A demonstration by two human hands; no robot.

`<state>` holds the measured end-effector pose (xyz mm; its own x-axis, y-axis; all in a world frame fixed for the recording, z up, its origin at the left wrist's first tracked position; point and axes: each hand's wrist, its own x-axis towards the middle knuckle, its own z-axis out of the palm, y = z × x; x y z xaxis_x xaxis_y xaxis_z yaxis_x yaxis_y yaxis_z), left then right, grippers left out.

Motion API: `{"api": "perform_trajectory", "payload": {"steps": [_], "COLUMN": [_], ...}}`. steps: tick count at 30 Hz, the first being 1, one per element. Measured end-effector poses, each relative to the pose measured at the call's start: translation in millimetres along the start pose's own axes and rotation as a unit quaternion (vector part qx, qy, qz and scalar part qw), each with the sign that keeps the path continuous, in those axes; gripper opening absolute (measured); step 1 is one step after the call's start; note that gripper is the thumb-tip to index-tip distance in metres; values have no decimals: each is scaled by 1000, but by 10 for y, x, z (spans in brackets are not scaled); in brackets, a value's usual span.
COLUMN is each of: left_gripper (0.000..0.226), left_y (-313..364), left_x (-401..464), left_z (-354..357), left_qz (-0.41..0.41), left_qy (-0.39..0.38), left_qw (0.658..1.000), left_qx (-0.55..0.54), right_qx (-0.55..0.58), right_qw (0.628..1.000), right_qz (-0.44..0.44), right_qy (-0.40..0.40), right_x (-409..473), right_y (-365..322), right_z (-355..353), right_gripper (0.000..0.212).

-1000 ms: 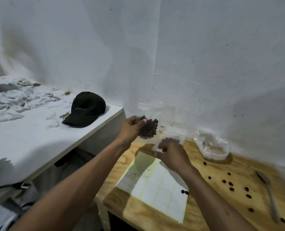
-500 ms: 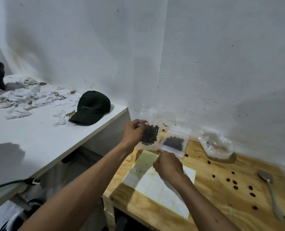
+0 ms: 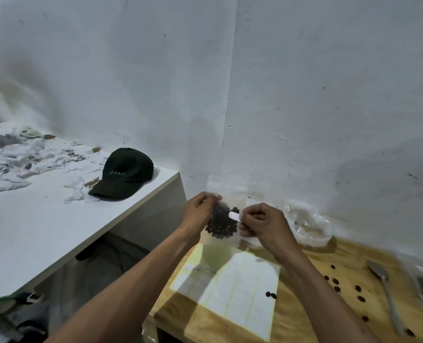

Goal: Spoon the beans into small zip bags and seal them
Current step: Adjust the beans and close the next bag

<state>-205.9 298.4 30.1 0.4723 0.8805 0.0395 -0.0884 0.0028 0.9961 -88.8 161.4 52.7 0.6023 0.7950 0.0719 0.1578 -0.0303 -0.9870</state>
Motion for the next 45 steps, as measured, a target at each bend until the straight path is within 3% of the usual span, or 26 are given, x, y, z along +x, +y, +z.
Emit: {"api": "perform_trajectory", "payload": {"steps": [4,9,19,23,25,27,29,30,34,37,45], "left_gripper": [19,21,30,18,13,12,15,16,24,29,22], "left_y": [28,90,137,164,164,169,181,187,164,132,140], "left_x": [-78,-170,-264,-300,-300,-298,-303,-304,-290,-284,-371], "left_z": [261,526,772,808,827,838,844,843,839,856,971], "left_qz": [-7,-11,-6,15,17,15,14,12,4,26,62], "left_qy": [-38,-79,-112,-109,-93,-79,-73,-74,-86,-63,-17], "left_qw": [999,996,993,994,995,997,997,996,994,997,998], "left_qx": [-9,-27,-35,-26,-17,-17,-31,-39,-65,-47,0], "right_qx": [-57,-86,-159,-188,-204,-218,-166,-110,40,35,-41], "right_qw": [996,989,972,964,957,946,959,974,994,993,989], "right_qz": [-52,-90,-99,-107,-98,-82,-38,-12,16,-7,-19], "right_qy": [50,77,139,155,181,227,225,199,102,114,140], "right_x": [113,148,161,141,134,119,97,83,80,76,60], "right_y": [-81,-102,-29,-29,-16,10,0,-18,-11,-20,-10], "right_z": [-204,-395,-516,-527,-513,-501,-513,-526,-584,-572,-547], "right_gripper": [14,4,4,8,16,43,67,68,35,41,19]}}
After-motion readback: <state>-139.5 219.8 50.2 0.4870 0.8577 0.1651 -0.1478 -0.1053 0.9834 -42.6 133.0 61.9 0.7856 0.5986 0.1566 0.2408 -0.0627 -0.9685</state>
